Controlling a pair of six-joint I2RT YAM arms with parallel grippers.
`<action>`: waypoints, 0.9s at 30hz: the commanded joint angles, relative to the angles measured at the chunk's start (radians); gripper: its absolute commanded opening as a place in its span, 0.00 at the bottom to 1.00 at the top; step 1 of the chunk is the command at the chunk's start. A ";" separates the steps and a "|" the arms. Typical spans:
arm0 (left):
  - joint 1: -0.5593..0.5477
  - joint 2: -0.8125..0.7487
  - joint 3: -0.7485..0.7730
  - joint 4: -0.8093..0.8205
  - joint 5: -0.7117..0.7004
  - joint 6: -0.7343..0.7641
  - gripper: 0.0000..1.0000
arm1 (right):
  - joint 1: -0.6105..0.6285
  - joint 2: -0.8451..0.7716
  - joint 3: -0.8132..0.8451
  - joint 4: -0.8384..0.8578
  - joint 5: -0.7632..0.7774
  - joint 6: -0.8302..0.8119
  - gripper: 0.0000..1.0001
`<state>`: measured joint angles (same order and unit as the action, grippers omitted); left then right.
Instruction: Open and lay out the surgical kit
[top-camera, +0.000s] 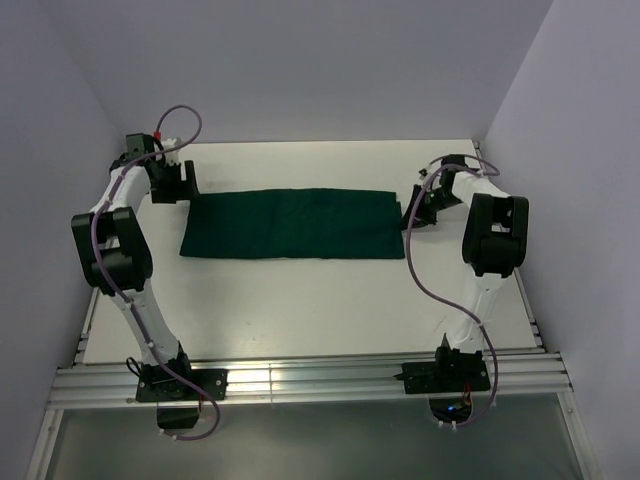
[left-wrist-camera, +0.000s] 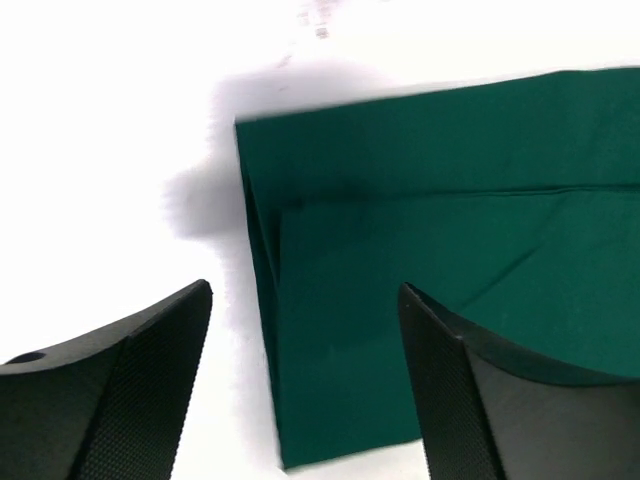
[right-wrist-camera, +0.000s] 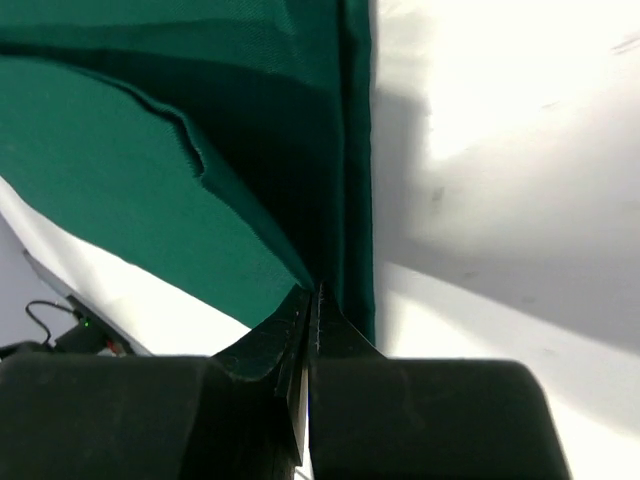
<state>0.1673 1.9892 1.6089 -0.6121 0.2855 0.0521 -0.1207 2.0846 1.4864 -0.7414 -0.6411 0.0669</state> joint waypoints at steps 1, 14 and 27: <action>-0.005 0.042 0.078 -0.051 0.165 0.116 0.78 | -0.025 0.023 0.066 -0.038 0.021 -0.042 0.00; 0.000 0.191 0.279 -0.244 0.443 0.532 0.52 | -0.031 0.019 0.152 -0.111 -0.069 -0.145 0.56; 0.003 0.330 0.373 -0.265 0.417 0.574 0.50 | -0.033 0.028 0.248 -0.157 -0.118 -0.190 0.61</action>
<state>0.1680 2.3264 1.9812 -0.9020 0.6880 0.5953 -0.1471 2.1315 1.6775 -0.8703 -0.7326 -0.1005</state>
